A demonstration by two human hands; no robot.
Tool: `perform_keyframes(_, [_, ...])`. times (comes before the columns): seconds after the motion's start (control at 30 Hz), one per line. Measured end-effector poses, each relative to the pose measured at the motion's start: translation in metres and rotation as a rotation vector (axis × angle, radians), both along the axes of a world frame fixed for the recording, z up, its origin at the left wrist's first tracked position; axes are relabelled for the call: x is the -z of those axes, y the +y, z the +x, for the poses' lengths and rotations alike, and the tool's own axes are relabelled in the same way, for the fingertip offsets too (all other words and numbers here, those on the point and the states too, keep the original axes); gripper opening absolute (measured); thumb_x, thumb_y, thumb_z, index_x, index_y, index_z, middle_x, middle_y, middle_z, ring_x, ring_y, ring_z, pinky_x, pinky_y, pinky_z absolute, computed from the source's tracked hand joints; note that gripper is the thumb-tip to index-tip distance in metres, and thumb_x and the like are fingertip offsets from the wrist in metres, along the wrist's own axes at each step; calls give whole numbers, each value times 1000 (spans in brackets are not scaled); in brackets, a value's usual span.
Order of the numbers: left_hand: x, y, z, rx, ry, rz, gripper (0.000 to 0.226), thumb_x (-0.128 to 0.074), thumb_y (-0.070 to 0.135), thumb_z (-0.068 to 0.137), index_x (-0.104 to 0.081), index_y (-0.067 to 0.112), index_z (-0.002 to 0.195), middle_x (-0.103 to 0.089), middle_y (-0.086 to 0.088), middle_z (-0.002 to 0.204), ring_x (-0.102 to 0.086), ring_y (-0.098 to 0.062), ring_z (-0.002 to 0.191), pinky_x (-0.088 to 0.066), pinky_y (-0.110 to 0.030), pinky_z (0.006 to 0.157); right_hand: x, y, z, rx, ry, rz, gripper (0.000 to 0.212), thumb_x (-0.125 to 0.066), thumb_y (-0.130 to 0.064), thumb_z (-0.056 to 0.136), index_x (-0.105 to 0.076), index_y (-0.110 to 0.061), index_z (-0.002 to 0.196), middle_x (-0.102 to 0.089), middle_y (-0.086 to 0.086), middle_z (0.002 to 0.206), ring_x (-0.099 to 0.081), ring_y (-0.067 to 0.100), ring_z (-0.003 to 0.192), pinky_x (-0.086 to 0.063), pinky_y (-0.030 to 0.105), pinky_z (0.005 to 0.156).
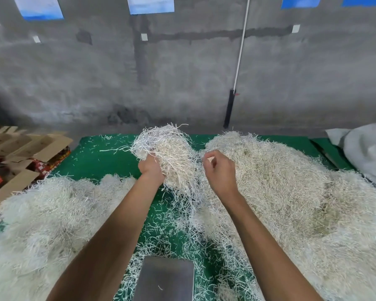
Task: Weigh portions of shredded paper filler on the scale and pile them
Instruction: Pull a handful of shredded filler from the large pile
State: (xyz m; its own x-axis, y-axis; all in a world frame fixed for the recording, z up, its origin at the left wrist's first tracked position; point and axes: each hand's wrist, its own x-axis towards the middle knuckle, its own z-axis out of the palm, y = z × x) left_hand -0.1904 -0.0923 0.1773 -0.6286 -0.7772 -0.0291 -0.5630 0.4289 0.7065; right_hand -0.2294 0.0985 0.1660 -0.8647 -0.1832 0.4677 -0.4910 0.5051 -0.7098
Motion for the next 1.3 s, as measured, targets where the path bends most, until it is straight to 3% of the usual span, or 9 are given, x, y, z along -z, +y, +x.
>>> perform_keyframes(0.13, [-2, 10, 25, 101, 83, 164, 47, -55, 26, 101, -45, 10, 143, -47, -9, 144, -49, -24, 131, -44, -28, 106, 2, -18, 38, -292, -536, -263, 72, -52, -70, 96, -42, -24, 151, -54, 9, 148, -65, 3, 115, -60, 26, 84])
perform_keyframes(0.23, [2, 19, 40, -15, 236, 858, 31, -50, 17, 104, -53, 3, 132, -58, -19, 130, -59, -35, 116, -56, -34, 90, 18, -28, 57, -229, -706, -310, 103, -59, -76, 88, -20, -17, 163, -38, 0, 154, -43, 23, 138, -42, 46, 110])
perform_keyframes(0.47, [43, -8, 101, 259, 439, 874, 77, -75, 1, 81, -45, 48, 134, -46, -8, 147, -56, -29, 126, -55, -49, 96, 41, -22, 82, -37, -544, -209, 93, -69, -53, 93, -24, -10, 162, -27, 11, 168, -33, 31, 151, -31, 43, 120])
perform_keyframes(0.63, [74, -3, 144, 546, 190, 1096, 93, -67, 72, 80, -21, 40, 154, -6, 10, 164, -2, -23, 153, -8, -57, 120, 61, -31, 126, -321, -603, 78, 107, -59, -80, 83, -18, -22, 163, -17, 6, 171, -27, 26, 152, -26, 45, 119])
perform_keyframes(0.87, [105, -12, 166, 112, 247, 1352, 58, -46, 59, 99, -63, 12, 129, -67, -19, 127, -59, -38, 124, -55, -45, 86, 82, -36, 159, -256, -517, -222, 51, -39, -63, 102, -44, -39, 146, -49, -7, 150, -55, 9, 127, -48, 50, 109])
perform_keyframes(0.97, [114, -22, 174, 25, 224, 1305, 62, -44, 56, 101, -54, 10, 141, -53, -19, 144, -53, -37, 131, -44, -49, 108, 93, -33, 166, -323, -607, -49, 79, -54, -81, 88, -30, -46, 155, -27, -4, 168, -47, 14, 134, -39, 52, 112])
perform_keyframes(1.07, [116, -13, 188, 222, 102, 1363, 58, -45, 58, 99, -82, 13, 92, -77, -15, 94, -76, -30, 84, -62, -44, 71, 110, -41, 175, -384, -664, 7, 86, -64, -66, 91, -23, -37, 161, -23, 0, 170, -45, 21, 141, -38, 54, 117])
perform_keyframes(1.17, [124, -25, 201, 378, -48, 1243, 52, -55, 57, 97, -65, 17, 128, -64, -16, 131, -63, -36, 117, -57, -56, 90, 125, -39, 172, -241, -718, -125, 81, -68, -22, 98, -21, -23, 163, -21, 10, 170, -52, 31, 137, -46, 51, 111])
perform_keyframes(1.3, [147, -53, 224, 264, -10, 933, 61, -86, 41, 76, -55, 20, 124, -51, -9, 134, -58, -23, 115, -61, -41, 86, 136, -28, 175, -95, -529, 49, 78, -72, -51, 91, -30, -34, 155, -48, 12, 153, -68, 23, 114, -57, 38, 94])
